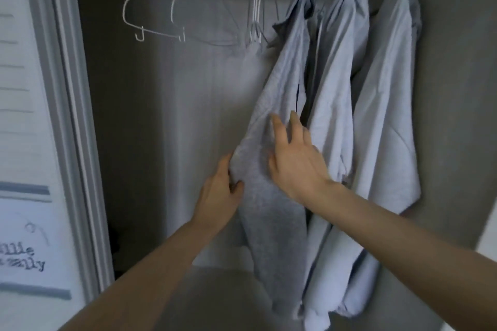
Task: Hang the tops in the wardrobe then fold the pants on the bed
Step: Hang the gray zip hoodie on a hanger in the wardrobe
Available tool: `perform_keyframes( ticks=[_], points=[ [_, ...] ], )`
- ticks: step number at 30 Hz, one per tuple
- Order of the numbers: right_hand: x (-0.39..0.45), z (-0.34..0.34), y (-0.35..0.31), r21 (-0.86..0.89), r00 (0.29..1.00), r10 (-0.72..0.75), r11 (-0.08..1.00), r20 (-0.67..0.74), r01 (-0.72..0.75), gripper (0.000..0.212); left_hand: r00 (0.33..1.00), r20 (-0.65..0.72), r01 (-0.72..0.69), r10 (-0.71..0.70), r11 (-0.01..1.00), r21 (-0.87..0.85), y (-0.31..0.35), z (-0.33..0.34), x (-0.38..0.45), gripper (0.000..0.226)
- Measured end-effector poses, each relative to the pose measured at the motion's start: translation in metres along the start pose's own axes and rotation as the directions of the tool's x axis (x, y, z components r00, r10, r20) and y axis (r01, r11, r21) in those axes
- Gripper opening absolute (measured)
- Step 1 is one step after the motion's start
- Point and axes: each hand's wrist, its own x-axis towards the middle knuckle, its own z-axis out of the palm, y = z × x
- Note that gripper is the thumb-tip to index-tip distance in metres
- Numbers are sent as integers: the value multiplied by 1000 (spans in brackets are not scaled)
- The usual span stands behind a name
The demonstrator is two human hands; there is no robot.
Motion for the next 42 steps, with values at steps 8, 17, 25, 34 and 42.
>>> perform_keyframes(
  ticks=[8, 17, 25, 34, 42],
  points=[
    [-114, 31, -22, 111, 977, -162, 983, 140, 147, 66, 981, -20, 193, -193, 981, 5, 0, -23, -111, 37],
    [-230, 54, -45, 663, 911, -379, 726, 163, 183, 49, 876, -224, 469, -428, 863, 186, 48, -45, -285, 13],
    [-356, 42, -60, 896, 653, -736, 397, 179, 201, 39, 435, -655, 806, -619, 591, -23, 151, -3, -475, 14],
    [-506, -23, -81, 983, 195, -978, 99, 68, 157, 32, -134, -903, 907, -408, 317, -278, 305, 59, -656, 9],
    [-633, -101, -81, 971, -131, -977, -189, -170, 146, 32, -481, -847, 842, -224, 152, -518, 429, 124, -759, 23]
  ],
)
